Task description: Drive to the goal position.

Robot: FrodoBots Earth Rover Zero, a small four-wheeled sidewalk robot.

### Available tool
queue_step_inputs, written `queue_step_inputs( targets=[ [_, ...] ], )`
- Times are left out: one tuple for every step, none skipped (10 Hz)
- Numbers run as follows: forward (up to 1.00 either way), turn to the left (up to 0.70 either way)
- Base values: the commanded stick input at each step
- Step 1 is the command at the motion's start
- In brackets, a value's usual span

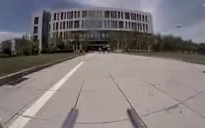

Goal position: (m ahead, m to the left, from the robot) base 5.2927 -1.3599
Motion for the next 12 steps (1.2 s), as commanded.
queue_step_inputs(
  targets=[
    [0.50, 0.00],
    [0.50, 0.00],
    [0.50, 0.00],
    [0.50, 0.00],
    [0.50, 0.00],
    [0.50, 0.00],
    [0.50, 0.00],
    [0.50, 0.00],
    [0.50, 0.00],
    [0.50, 0.00],
    [0.50, 0.00],
    [0.50, 0.00]
  ],
)
